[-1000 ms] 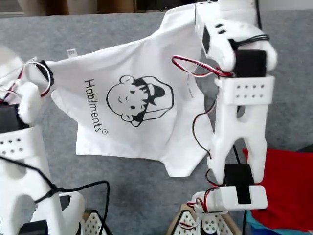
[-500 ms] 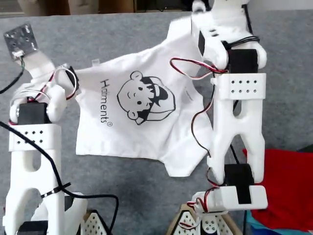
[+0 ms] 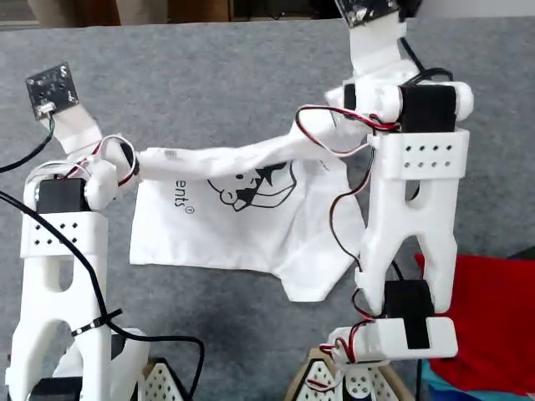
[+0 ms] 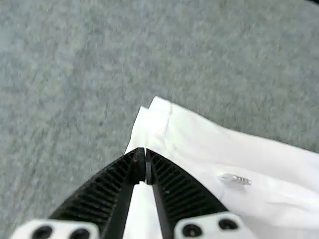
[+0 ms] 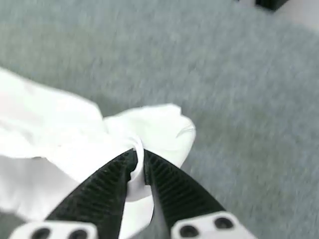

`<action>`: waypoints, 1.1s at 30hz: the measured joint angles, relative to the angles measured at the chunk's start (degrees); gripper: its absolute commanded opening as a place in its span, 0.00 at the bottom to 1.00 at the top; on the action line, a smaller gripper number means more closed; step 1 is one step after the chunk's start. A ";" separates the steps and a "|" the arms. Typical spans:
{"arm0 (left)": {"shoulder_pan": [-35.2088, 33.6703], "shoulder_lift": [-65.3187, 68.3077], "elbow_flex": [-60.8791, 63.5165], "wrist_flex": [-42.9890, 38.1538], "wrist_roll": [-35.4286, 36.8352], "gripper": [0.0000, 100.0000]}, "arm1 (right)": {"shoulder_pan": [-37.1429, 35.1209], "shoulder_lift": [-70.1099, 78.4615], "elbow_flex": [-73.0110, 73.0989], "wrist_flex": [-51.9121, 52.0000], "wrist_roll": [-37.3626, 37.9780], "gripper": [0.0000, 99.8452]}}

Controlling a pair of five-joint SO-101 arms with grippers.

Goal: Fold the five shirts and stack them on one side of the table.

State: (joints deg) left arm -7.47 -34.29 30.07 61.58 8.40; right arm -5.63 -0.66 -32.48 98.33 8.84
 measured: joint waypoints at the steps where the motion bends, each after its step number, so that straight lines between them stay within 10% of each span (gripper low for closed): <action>1: 0.00 0.00 0.00 1.14 -0.26 0.02 | 0.00 0.00 0.00 1.49 0.00 0.00; 33: 0.26 0.00 0.00 18.29 -5.80 0.02 | 1.32 -18.90 44.75 1.49 1.76 0.00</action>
State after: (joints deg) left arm -7.21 -34.29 30.07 79.87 2.59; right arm -4.31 -19.56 12.26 99.82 10.59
